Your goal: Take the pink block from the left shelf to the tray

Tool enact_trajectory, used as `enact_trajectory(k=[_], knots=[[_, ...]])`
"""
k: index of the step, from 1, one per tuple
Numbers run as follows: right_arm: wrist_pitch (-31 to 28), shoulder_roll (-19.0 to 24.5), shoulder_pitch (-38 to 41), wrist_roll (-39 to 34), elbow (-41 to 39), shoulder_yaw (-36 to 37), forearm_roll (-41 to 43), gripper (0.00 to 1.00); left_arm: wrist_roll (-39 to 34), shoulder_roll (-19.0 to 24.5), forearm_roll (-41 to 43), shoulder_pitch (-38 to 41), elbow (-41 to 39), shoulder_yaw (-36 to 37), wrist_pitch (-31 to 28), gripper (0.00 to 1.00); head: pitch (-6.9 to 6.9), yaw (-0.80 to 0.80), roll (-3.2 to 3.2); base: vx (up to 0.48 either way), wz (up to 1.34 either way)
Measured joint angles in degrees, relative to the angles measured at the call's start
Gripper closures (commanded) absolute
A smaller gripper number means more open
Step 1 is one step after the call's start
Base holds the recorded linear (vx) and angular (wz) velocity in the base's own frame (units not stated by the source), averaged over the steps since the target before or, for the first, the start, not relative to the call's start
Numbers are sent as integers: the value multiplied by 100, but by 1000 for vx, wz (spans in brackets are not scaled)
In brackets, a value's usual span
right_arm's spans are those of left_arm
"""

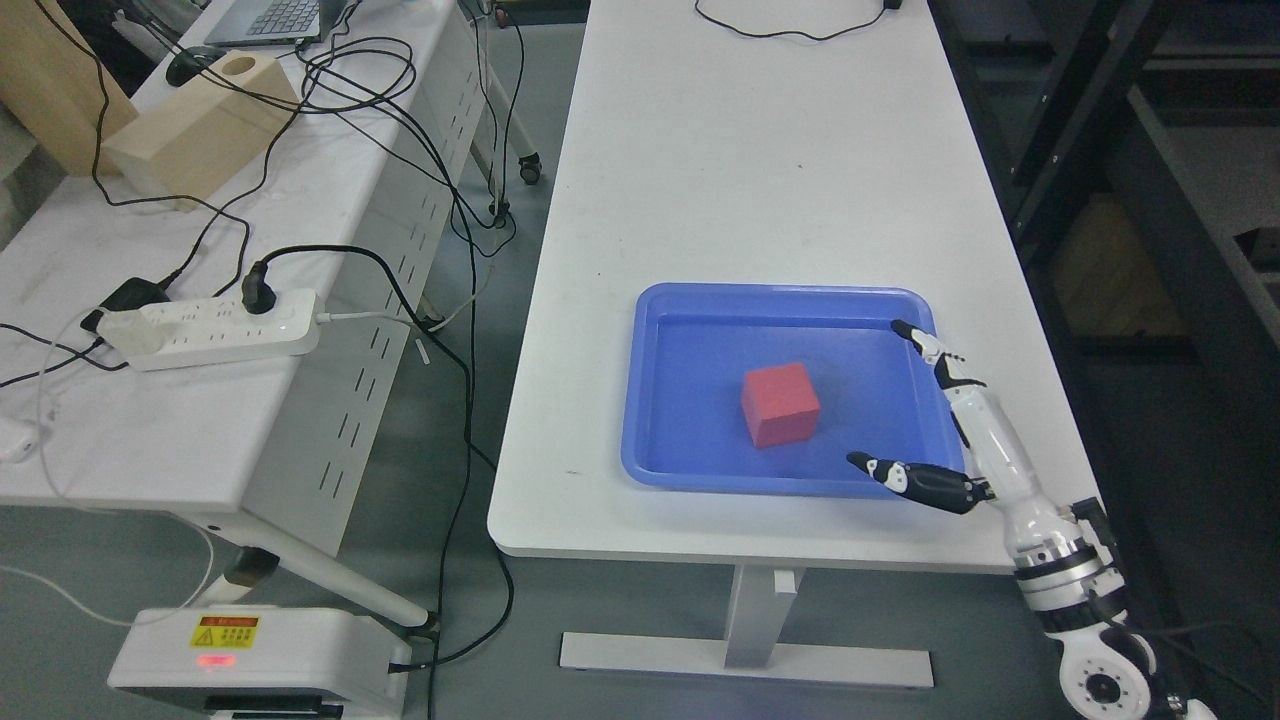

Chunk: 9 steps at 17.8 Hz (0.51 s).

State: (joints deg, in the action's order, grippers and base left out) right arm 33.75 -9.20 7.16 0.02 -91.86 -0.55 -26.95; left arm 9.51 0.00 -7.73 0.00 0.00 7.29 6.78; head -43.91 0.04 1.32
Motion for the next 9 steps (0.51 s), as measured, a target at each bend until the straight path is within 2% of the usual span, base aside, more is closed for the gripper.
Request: enact_trajectory(k=[4, 9], knots=[[126, 84, 41, -16, 2, 206, 716, 1, 0, 0, 0, 0, 0, 0, 0, 0, 0, 0, 0, -98, -50], [-632, 163, 56, 35, 33, 355, 1521, 0, 0, 0, 0, 0, 0, 0, 0, 0, 0, 0, 0, -103, -52]])
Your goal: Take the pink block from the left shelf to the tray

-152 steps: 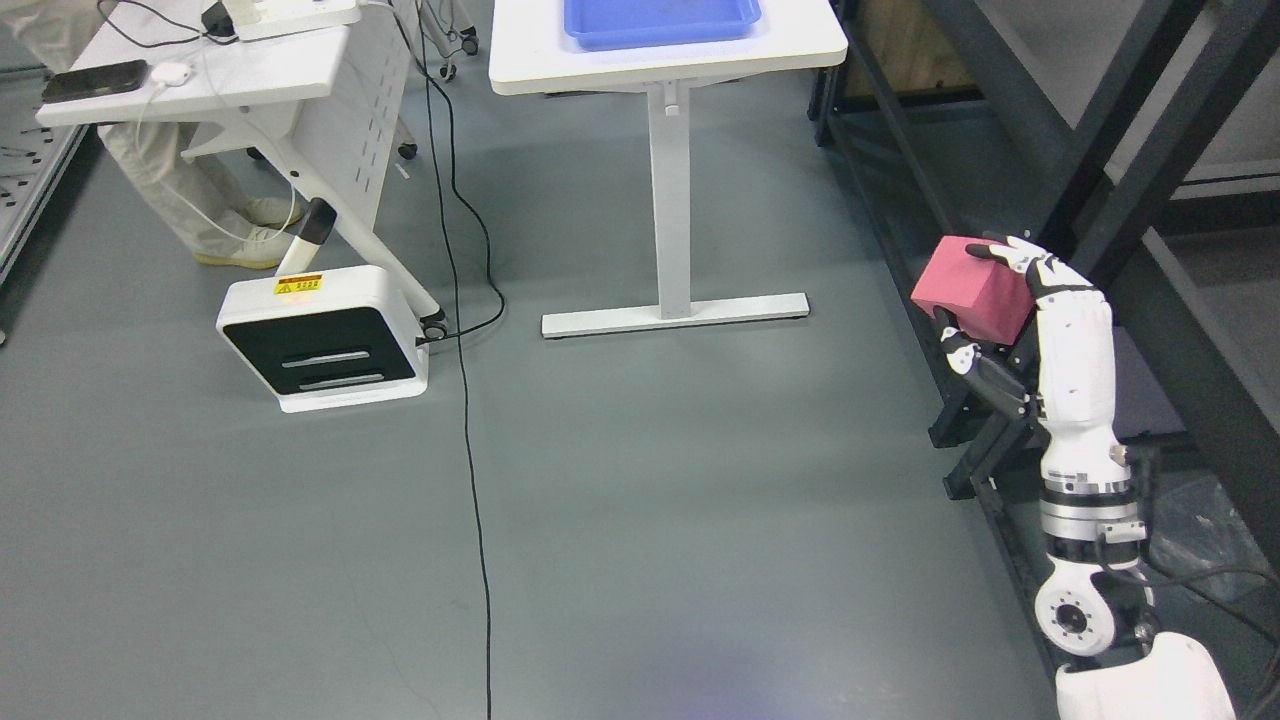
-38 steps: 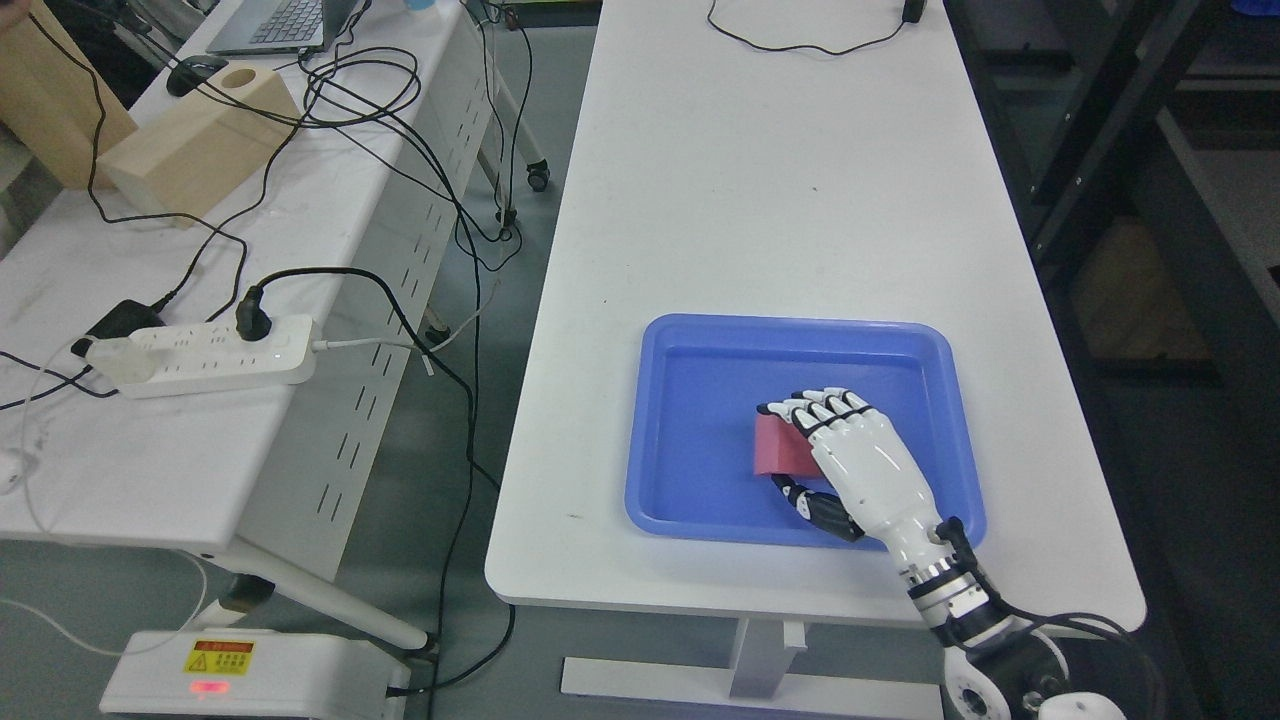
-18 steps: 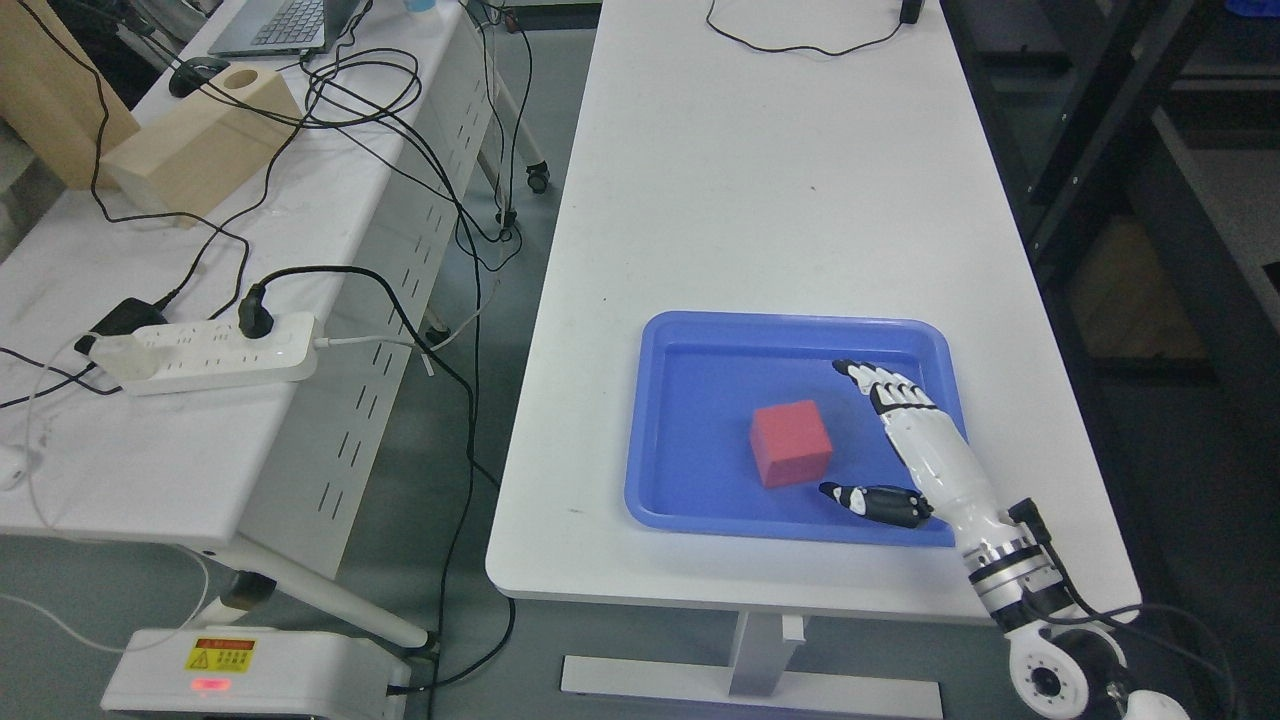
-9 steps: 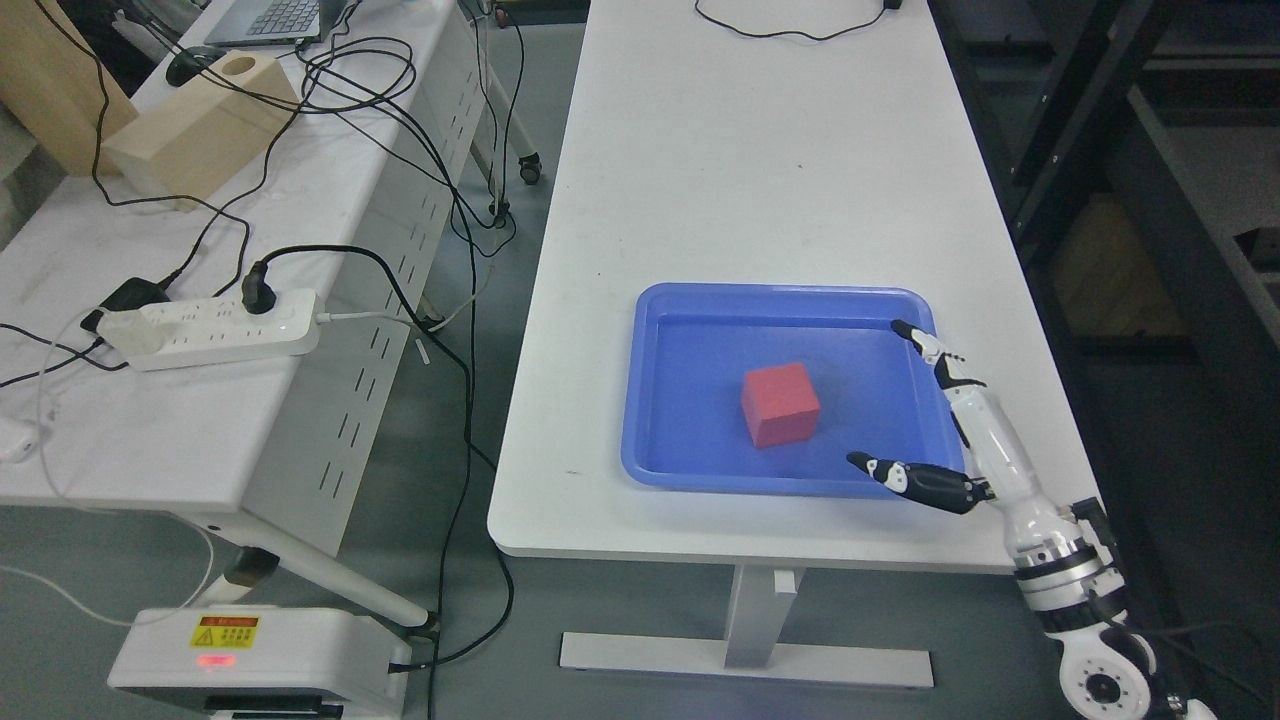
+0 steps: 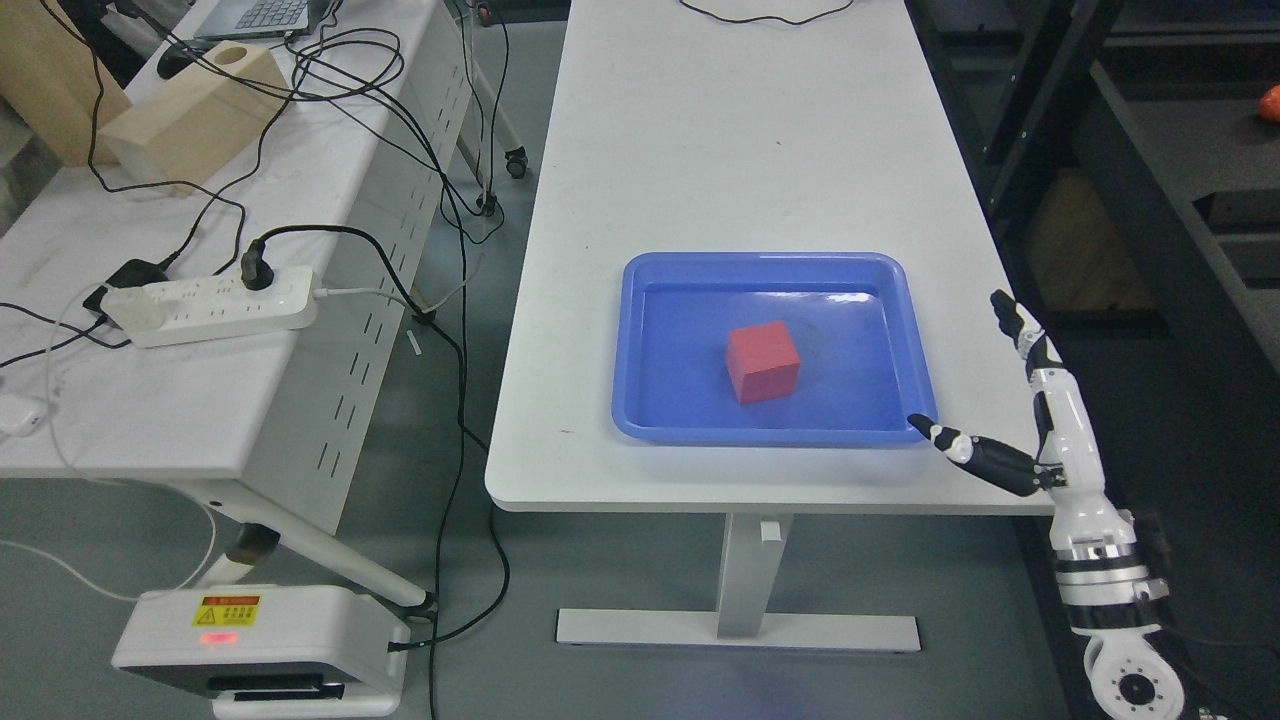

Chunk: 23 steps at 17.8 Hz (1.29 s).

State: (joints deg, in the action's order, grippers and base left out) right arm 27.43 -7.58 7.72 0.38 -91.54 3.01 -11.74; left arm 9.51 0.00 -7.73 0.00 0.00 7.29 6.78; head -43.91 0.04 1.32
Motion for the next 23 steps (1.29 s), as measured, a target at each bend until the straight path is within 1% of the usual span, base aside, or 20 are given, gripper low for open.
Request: enact_trajectory(k=[5, 9, 11, 16, 23], knots=[[-834, 29, -31, -605, 112, 92, 829, 0, 0, 0, 0, 0, 0, 0, 0, 0, 0, 0, 0, -127, -50], [-1491, 47, -52, -748, 186, 122, 1356, 0, 0, 0, 0, 0, 0, 0, 0, 0, 0, 0, 0, -137, 30], [-1696, 55, -55, -765, 223, 131, 1498, 0, 0, 0, 0, 0, 0, 0, 0, 0, 0, 0, 0, -113, 85], [-1847, 74, -59, -790, 282, 144, 1666, 0, 0, 0, 0, 0, 0, 0, 0, 0, 0, 0, 0, -104, 118], [-1855, 97, -59, -804, 328, 154, 1745, 0, 0, 0, 0, 0, 0, 0, 0, 0, 0, 0, 0, -100, 11]])
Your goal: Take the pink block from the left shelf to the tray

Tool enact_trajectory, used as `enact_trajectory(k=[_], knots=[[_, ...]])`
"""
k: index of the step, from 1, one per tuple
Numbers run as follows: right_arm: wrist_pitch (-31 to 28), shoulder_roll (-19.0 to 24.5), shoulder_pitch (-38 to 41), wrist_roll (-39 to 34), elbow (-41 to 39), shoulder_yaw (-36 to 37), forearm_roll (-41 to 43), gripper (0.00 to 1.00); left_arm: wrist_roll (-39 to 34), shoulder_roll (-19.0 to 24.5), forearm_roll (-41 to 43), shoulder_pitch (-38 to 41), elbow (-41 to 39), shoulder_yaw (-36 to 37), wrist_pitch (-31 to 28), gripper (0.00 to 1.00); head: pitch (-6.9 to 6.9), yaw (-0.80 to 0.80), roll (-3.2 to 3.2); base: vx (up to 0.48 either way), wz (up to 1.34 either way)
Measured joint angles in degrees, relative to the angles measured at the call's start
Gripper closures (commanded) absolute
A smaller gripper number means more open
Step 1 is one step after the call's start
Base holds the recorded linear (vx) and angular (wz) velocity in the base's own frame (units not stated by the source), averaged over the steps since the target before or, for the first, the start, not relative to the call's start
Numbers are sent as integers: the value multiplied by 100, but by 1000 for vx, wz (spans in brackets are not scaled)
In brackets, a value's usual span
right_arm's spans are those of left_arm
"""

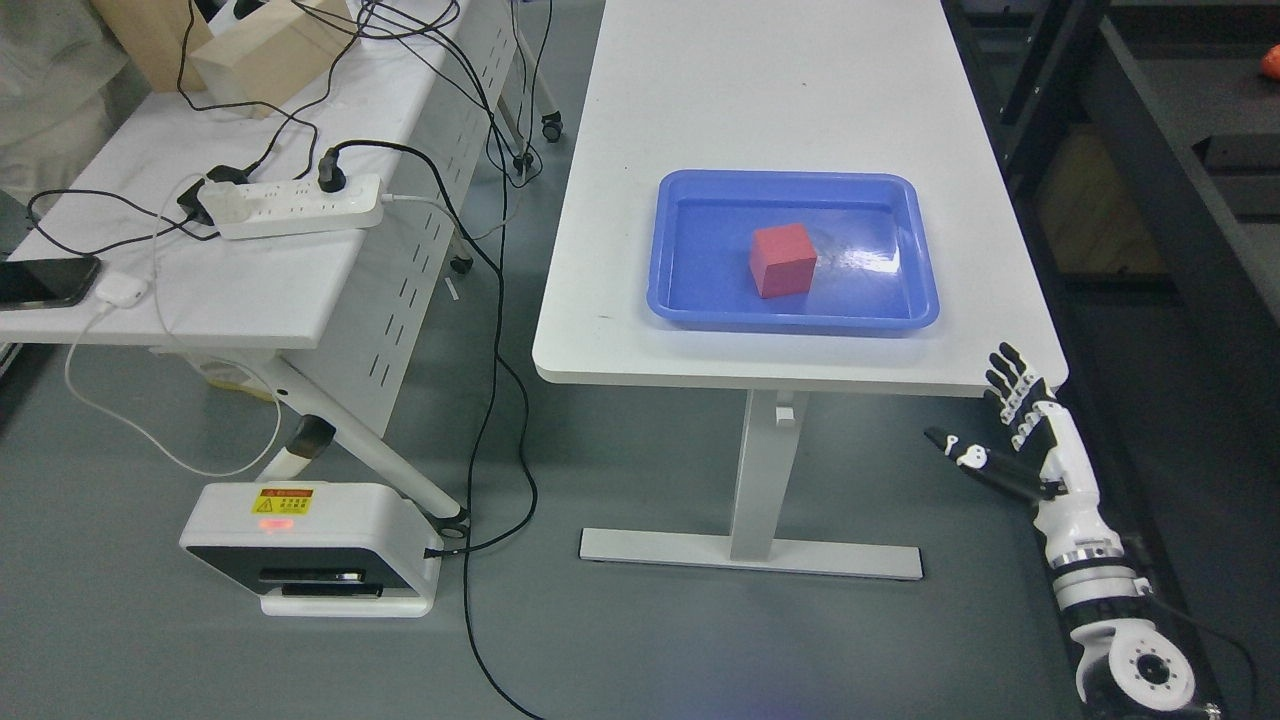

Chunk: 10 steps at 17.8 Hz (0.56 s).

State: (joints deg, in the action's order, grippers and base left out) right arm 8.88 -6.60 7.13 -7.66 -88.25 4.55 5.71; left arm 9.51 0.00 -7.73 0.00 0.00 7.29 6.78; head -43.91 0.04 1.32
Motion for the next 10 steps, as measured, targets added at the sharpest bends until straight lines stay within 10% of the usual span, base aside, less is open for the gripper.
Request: enact_trajectory(k=[10], knots=[[-1, 22, 5, -4, 26, 1, 23, 0, 0, 0, 0, 0, 0, 0, 0, 0, 0, 0, 0, -42, 0]])
